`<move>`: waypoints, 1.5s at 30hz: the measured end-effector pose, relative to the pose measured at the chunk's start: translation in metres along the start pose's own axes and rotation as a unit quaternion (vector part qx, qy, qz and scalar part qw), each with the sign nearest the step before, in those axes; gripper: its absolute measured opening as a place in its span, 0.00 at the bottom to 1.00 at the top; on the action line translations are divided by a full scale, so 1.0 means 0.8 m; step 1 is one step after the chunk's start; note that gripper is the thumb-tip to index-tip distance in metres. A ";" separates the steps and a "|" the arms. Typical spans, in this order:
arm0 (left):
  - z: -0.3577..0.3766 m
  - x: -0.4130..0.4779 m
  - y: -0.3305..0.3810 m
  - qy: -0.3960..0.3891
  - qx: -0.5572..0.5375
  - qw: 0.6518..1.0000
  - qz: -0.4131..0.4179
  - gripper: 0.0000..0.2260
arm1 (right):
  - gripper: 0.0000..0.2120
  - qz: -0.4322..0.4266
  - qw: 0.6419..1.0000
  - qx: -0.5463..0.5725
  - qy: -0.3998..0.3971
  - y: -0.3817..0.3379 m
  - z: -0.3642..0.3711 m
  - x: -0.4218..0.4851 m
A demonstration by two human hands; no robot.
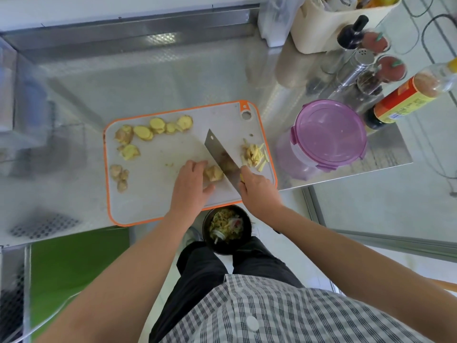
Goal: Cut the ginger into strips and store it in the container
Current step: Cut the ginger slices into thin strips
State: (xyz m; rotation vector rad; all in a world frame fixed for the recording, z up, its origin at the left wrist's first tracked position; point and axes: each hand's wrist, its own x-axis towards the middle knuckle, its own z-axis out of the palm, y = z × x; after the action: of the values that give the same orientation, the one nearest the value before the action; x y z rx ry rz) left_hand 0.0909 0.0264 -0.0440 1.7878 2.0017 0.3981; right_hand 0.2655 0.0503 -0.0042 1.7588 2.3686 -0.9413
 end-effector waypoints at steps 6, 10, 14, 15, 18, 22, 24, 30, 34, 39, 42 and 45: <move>-0.004 0.000 0.009 0.012 -0.041 0.998 -0.042 0.13 | 0.06 -0.007 1.000 -0.004 -0.015 -0.008 0.006 -0.005; -0.003 -0.002 0.009 0.012 -0.036 0.999 -0.039 0.15 | 0.06 -0.009 1.000 -0.023 -0.016 -0.009 0.007 -0.010; -0.002 -0.006 0.011 0.051 -0.041 0.998 0.003 0.20 | 0.05 0.004 1.000 -0.025 -0.017 -0.011 0.006 -0.009; -0.001 -0.007 0.012 0.060 -0.037 0.997 0.021 0.17 | 0.05 0.004 1.000 -0.024 -0.018 -0.012 0.006 -0.010; 0.004 -0.006 0.011 0.064 -0.029 0.996 0.046 0.05 | 0.03 0.002 1.000 -0.017 -0.022 -0.014 0.004 -0.010; 0.009 -0.002 0.007 0.051 -0.028 0.997 0.044 0.02 | 0.04 -0.011 1.000 0.005 0.013 -0.017 -0.009 -0.009; 0.009 0.000 0.005 0.048 -0.030 0.998 0.041 0.02 | 0.05 -0.019 1.000 -0.004 0.011 -0.019 -0.014 -0.011; 0.005 -0.001 0.009 0.049 -0.050 0.996 0.049 0.05 | 0.06 -0.018 0.998 -0.050 -0.032 -0.019 -0.012 -0.012; 0.007 0.003 0.007 0.046 -0.038 0.997 0.039 0.05 | 0.06 -0.020 0.999 -0.042 -0.023 -0.019 -0.015 -0.016; 0.009 0.004 0.005 0.049 -0.043 0.997 0.032 0.04 | 0.07 -0.015 0.998 -0.049 -0.031 -0.020 -0.011 -0.014; 0.011 0.004 0.004 0.049 -0.052 0.997 0.037 0.05 | 0.08 -0.006 0.997 -0.059 -0.047 -0.023 -0.012 -0.011; 0.013 0.005 0.001 0.046 -0.056 0.997 0.039 0.07 | 0.08 -0.001 0.996 -0.068 -0.062 -0.027 -0.013 -0.006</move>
State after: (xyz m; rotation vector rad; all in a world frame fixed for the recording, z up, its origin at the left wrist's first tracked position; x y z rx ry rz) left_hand 0.0962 0.0301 -0.0535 1.8123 1.9331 0.6148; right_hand 0.2514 0.0475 0.0160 1.6017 2.2986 -0.8415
